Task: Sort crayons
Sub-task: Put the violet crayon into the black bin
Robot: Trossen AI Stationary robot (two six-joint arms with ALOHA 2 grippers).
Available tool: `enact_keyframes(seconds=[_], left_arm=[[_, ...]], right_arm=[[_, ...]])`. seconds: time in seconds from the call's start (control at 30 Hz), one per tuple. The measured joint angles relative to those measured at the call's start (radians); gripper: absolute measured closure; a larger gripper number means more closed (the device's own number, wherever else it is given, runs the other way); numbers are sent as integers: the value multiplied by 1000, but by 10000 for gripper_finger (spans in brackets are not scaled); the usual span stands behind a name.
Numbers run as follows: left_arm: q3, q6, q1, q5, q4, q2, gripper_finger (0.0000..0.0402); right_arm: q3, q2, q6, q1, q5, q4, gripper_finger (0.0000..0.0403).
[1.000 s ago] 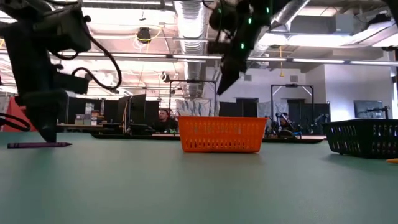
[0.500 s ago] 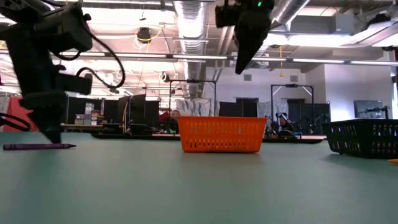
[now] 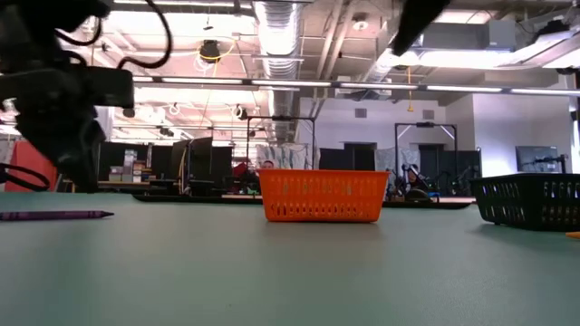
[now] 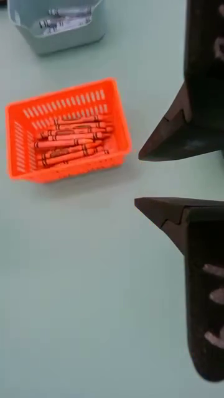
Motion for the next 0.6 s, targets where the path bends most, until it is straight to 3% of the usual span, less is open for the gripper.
enact_keyframes(seconds=[0.27, 0.43, 0.6], left_arm=[[-30, -60, -119, -74, 89, 162, 255], [-21, -105, -172, -167, 85, 281, 268], [-5, -109, -225, -263, 96, 307, 333]], right_arm=[[-122, 1, 247, 166, 176, 38, 305], [-209, 1, 398, 202, 175, 85, 305], [-314, 0, 497, 249, 90, 158, 305]])
